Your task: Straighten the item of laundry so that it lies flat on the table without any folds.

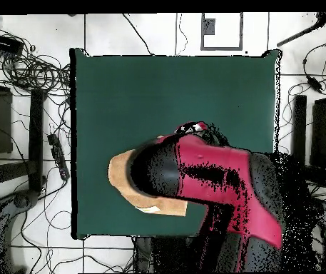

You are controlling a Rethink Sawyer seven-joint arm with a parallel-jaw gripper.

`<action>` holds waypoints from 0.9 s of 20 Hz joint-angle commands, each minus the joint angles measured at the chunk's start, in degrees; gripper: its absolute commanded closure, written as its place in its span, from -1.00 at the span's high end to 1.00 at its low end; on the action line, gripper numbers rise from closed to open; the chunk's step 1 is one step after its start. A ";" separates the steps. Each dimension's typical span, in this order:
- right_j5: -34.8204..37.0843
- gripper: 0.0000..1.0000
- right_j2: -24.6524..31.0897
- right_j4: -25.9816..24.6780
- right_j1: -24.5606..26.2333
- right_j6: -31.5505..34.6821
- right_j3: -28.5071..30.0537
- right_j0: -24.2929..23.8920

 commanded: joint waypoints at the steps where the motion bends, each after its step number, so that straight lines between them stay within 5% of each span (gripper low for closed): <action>1: -8.73 1.00 22.29 -3.04 -1.22 -33.11 14.29 -9.61; 18: -18.86 1.00 48.29 -2.81 1.38 -39.23 24.32 -33.51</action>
